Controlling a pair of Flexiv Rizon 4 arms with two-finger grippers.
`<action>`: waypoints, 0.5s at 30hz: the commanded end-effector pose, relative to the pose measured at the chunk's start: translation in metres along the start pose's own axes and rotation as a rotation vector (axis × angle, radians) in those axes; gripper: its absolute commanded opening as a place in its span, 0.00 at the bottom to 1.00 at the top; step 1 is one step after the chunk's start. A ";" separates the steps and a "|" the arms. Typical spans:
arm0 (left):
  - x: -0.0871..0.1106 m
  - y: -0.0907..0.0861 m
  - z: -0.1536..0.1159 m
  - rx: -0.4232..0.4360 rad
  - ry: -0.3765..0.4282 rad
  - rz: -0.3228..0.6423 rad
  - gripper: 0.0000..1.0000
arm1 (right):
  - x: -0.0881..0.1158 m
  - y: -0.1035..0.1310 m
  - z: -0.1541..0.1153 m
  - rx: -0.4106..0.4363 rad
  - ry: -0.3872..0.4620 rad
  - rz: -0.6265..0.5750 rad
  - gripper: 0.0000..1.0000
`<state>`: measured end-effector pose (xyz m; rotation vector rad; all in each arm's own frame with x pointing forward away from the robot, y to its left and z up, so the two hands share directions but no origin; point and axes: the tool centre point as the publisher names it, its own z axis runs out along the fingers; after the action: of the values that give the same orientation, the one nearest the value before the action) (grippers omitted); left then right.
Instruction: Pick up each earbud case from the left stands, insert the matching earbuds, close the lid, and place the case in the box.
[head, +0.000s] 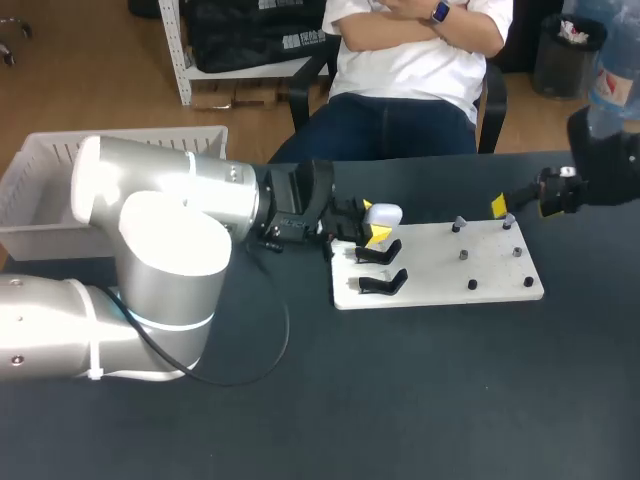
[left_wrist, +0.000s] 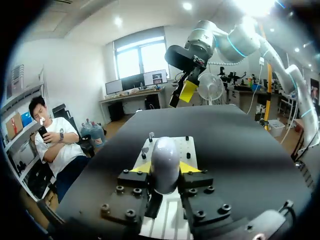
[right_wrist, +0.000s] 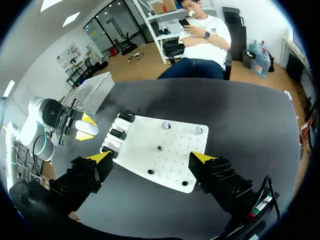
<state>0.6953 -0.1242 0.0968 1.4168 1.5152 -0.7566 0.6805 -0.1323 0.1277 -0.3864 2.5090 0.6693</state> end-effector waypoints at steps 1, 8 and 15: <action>-0.013 0.014 0.018 0.019 0.010 0.015 0.00 | -0.001 0.015 0.006 -0.002 0.033 -0.014 1.00; -0.031 0.022 0.033 0.028 0.012 0.062 0.00 | 0.004 0.043 0.019 -0.026 0.085 -0.066 1.00; -0.038 0.027 0.042 0.020 0.032 0.096 0.00 | 0.002 0.055 0.029 -0.055 0.114 -0.086 1.00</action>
<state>0.7206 -0.1671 0.1163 1.4995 1.4494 -0.6962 0.6619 -0.0752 0.1267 -0.5518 2.5607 0.6847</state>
